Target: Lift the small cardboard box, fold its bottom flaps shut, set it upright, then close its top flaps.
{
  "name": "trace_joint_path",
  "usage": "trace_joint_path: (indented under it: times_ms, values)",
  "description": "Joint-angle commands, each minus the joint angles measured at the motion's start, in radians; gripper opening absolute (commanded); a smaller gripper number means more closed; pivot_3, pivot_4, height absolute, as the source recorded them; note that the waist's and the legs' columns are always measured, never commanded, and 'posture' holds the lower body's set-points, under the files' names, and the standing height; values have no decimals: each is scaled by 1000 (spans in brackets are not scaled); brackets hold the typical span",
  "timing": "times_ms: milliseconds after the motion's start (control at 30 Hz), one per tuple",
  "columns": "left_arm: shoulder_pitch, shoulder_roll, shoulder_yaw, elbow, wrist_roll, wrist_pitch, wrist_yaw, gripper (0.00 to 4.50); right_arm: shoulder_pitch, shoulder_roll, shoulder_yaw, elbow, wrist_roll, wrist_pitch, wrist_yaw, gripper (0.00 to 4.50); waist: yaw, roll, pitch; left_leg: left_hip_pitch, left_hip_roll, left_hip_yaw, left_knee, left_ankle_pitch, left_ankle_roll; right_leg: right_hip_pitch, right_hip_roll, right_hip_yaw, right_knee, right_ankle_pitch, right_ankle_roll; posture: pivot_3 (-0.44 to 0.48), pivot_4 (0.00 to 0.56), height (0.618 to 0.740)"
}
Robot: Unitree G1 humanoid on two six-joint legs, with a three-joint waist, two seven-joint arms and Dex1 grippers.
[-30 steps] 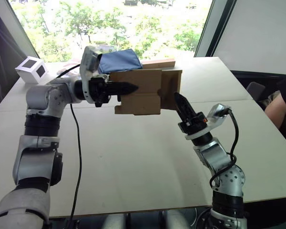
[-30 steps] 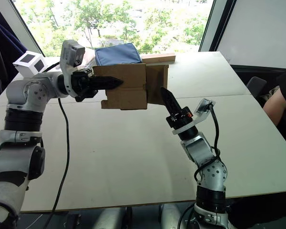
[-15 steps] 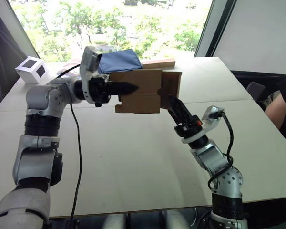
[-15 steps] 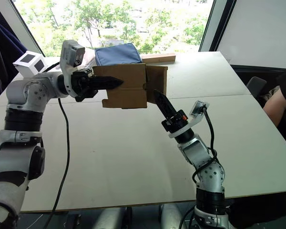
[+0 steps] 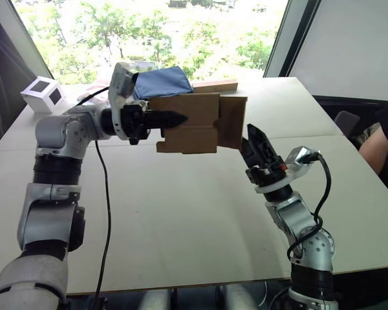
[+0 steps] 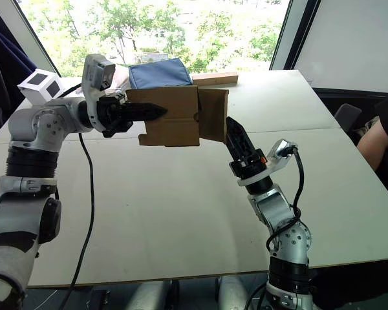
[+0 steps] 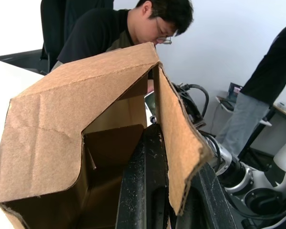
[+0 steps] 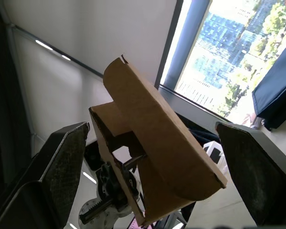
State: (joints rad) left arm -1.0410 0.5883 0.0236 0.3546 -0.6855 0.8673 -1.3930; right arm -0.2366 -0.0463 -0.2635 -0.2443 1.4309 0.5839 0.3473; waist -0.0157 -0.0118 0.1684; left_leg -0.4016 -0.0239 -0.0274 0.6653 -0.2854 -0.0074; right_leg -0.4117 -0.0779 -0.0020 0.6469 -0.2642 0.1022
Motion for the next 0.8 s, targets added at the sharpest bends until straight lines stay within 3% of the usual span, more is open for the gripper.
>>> trace_joint_path:
  times_ms: [33,133,233,300,800]
  values:
    - [-14,4,33,-9,-15,-10,-4,0,-34,16,-21,6,8,-34,-10,4474,0,0,0,0,0,0,0,0,0,0,0,0,0,0,0,0,150,737]
    - [-15,2,33,-8,-15,-12,-4,0,-54,28,-27,28,17,-41,-12,4474,0,0,0,0,0,0,0,0,0,0,0,0,0,0,0,0,150,737]
    - [-14,2,34,-10,-16,-11,-3,0,-62,38,-11,33,2,-36,-7,3804,0,0,0,0,0,0,0,0,0,0,0,0,0,0,0,0,150,737]
    - [-14,2,34,-11,-16,-11,-2,0,-65,44,-2,31,-4,-34,-4,3099,0,0,0,0,0,0,0,0,0,0,0,0,0,0,0,0,150,737]
    - [-10,1,37,-14,-16,-12,6,0,-79,41,38,23,-53,-17,13,3099,-1,0,0,0,0,0,0,0,0,0,0,0,0,0,0,0,150,737]
